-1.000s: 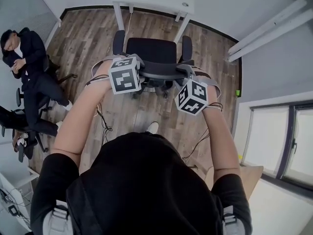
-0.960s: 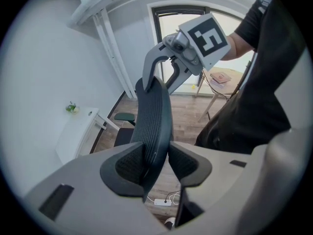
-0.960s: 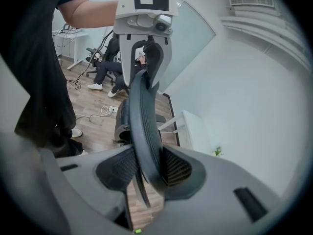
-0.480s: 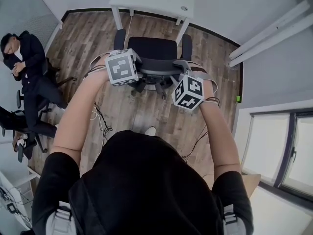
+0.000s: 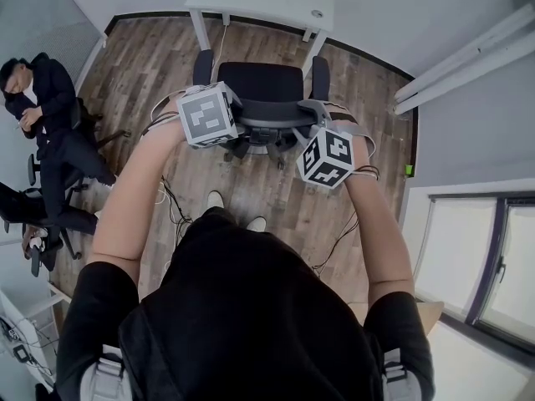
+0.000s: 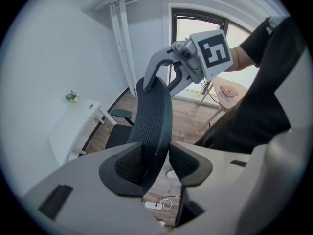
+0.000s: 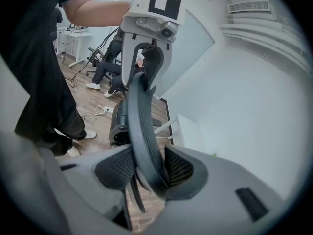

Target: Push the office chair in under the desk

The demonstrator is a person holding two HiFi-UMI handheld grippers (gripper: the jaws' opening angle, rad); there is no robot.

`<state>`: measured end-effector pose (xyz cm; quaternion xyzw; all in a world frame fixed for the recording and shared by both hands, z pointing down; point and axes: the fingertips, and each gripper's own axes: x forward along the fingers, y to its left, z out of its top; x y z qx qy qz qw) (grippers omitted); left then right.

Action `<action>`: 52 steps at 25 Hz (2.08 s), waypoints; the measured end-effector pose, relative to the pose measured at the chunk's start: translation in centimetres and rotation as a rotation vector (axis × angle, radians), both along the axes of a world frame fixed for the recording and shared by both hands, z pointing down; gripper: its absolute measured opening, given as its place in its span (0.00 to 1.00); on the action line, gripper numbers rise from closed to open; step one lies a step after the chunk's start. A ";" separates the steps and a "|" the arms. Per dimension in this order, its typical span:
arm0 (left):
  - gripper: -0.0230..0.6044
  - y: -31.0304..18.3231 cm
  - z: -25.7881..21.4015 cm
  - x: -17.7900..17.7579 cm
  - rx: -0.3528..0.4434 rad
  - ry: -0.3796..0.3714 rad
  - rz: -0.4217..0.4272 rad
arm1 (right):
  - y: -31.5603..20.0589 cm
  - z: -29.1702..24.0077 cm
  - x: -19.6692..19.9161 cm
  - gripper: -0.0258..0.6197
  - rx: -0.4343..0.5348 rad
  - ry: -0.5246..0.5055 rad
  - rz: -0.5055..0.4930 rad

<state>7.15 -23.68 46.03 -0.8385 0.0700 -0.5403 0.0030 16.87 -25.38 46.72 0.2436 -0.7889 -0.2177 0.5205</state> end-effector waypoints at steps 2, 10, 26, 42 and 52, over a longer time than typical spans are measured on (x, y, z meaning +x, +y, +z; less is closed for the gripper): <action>0.30 -0.1 0.0 0.0 -0.002 0.000 -0.002 | -0.1 0.0 -0.1 0.31 -0.006 -0.001 -0.003; 0.30 -2.0 0.4 -0.3 0.002 0.023 0.029 | -1.8 0.3 -0.7 0.31 -0.022 0.009 0.005; 0.32 -11.3 0.0 -3.4 -0.016 -0.018 0.090 | -9.6 0.0 -3.8 0.31 -0.004 -0.006 0.046; 0.33 -18.6 -0.2 -6.0 -0.035 -0.017 0.166 | -15.5 -0.1 -6.8 0.31 -0.016 -0.026 0.084; 0.36 -22.3 -0.5 -8.7 -0.044 -0.012 0.190 | -18.0 -0.3 -10.4 0.31 -0.035 -0.070 0.074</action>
